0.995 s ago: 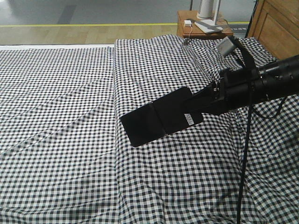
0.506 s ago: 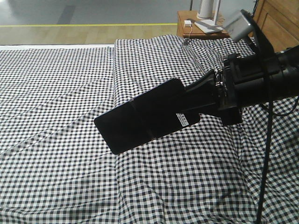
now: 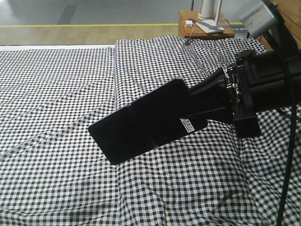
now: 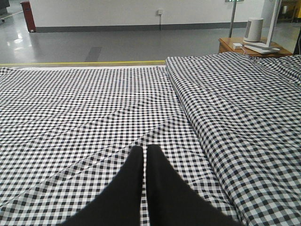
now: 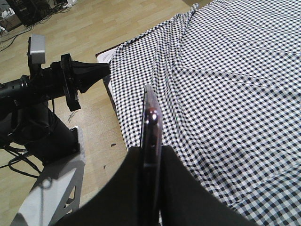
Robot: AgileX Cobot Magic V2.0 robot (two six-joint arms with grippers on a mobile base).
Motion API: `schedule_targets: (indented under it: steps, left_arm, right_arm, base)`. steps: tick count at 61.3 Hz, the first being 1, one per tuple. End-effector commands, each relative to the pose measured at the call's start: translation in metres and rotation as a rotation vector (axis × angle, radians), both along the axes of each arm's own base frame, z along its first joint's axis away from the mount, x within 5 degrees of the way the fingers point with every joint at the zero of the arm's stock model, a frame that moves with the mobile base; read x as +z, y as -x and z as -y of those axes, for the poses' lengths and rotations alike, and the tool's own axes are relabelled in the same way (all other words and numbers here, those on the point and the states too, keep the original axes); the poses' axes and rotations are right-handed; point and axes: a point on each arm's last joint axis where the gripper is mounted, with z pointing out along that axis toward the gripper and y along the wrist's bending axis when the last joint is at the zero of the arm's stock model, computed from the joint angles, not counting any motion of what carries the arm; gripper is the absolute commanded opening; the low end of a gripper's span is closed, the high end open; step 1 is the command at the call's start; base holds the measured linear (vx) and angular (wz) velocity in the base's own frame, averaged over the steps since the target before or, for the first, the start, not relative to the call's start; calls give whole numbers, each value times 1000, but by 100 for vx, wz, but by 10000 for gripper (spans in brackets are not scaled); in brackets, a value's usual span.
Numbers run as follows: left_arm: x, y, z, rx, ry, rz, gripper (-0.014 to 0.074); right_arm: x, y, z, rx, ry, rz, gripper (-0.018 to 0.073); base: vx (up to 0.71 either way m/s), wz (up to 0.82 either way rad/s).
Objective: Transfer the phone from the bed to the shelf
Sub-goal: 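Lift the phone with the right gripper up off the bed, then hold the phone raised in the right gripper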
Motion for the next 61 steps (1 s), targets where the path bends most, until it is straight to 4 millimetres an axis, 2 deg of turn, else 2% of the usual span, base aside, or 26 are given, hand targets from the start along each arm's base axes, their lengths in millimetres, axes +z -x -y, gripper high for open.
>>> schedule_targets:
  steps: [1,61]
  left_arm:
    - [5,-1,0,4,9,72,1]
    - [5,-1,0,4,9,72,1]
  right_arm:
    - [20,14,-2,53,-87,14,-1]
    - [21,14,-2,53,-90,15,-1]
  base:
    - [0,0]
    - [0,0]
